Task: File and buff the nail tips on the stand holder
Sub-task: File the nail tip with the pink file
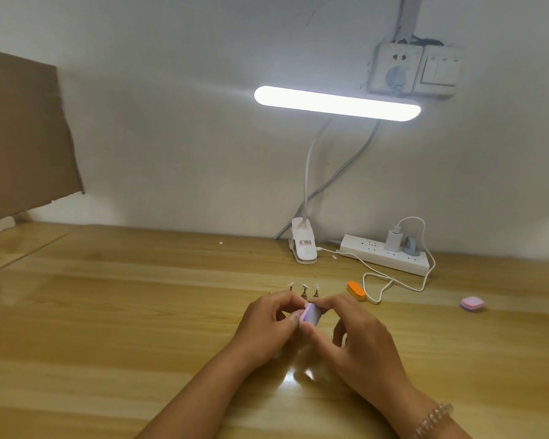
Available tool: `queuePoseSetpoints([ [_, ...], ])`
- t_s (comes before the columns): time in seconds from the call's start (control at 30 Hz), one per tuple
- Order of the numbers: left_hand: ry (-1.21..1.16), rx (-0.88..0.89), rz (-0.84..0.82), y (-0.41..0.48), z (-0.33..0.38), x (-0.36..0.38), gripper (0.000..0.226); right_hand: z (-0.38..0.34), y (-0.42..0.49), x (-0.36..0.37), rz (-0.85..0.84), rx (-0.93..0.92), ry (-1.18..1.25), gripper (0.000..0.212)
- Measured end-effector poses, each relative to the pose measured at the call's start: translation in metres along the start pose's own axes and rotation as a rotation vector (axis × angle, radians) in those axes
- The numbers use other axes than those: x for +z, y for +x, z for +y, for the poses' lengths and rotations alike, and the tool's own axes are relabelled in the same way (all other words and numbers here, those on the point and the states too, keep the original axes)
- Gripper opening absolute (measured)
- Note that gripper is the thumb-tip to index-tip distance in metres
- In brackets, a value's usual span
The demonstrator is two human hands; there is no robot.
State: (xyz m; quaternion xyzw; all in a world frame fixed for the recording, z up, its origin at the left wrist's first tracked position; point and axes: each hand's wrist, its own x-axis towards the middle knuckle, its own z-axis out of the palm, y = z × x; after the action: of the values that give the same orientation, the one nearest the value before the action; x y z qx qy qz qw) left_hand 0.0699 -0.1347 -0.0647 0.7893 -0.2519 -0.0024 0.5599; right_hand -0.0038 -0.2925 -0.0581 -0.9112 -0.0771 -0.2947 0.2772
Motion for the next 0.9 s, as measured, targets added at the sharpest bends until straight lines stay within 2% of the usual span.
queuePoseSetpoints([
  [0.17, 0.002, 0.03, -0.016, 0.0, 0.002, 0.001, 0.019, 0.008, 0.006, -0.001, 0.08, 0.103, 0.006, 0.027],
  [0.3, -0.005, 0.002, -0.003, 0.0, 0.0, 0.0, 0.021, 0.0, -0.001, 0.003, -0.004, -0.029, -0.021, 0.035],
  [0.47, 0.008, 0.031, -0.017, 0.0, 0.0, 0.0, 0.018, 0.011, 0.006, -0.001, 0.09, 0.088, 0.005, 0.032],
  [0.6, 0.001, 0.024, -0.034, 0.0, 0.0, 0.0, 0.021, 0.002, 0.001, 0.002, 0.02, -0.019, 0.0, 0.032],
  [0.77, 0.02, 0.029, -0.032, 0.0, 0.0, 0.0, 0.013, 0.01, 0.005, -0.001, 0.081, 0.093, -0.015, 0.028],
  [0.9, 0.018, 0.012, -0.025, 0.0, -0.001, 0.0, 0.02, 0.0, 0.001, 0.0, 0.015, -0.001, 0.017, 0.031],
])
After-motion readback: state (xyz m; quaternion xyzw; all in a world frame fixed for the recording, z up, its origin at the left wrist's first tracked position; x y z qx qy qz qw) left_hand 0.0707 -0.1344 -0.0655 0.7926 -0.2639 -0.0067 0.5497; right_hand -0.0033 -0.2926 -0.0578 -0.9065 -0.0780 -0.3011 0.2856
